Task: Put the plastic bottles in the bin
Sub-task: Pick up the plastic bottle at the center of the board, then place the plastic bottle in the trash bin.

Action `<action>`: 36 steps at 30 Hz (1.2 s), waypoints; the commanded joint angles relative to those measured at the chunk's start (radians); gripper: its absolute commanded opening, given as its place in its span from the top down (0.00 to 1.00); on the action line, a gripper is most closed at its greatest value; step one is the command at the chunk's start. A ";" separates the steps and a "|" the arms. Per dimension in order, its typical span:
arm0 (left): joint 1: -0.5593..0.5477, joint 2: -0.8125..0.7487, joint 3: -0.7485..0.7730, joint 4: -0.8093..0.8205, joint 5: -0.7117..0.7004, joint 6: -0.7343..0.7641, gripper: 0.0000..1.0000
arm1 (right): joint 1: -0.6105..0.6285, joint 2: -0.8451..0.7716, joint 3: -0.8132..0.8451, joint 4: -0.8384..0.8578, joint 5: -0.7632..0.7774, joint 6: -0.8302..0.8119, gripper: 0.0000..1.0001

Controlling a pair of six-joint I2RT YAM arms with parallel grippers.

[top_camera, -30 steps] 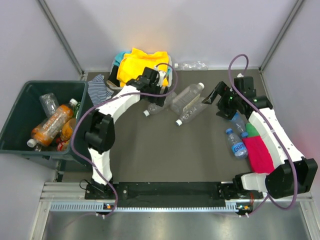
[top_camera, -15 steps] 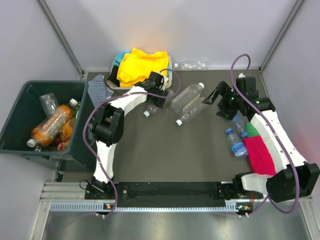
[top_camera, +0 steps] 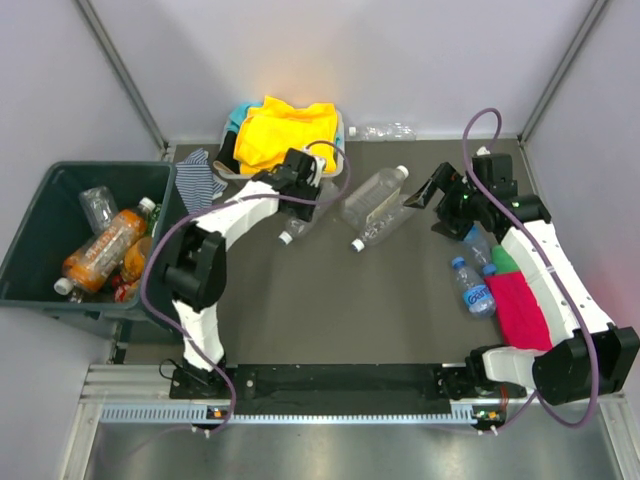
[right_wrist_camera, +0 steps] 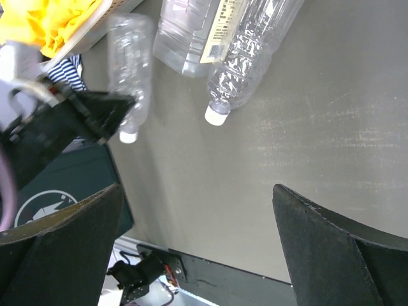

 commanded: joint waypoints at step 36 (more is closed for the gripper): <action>0.184 -0.778 0.229 0.015 -1.103 0.053 0.66 | -0.013 0.055 0.043 0.096 -0.099 0.032 0.02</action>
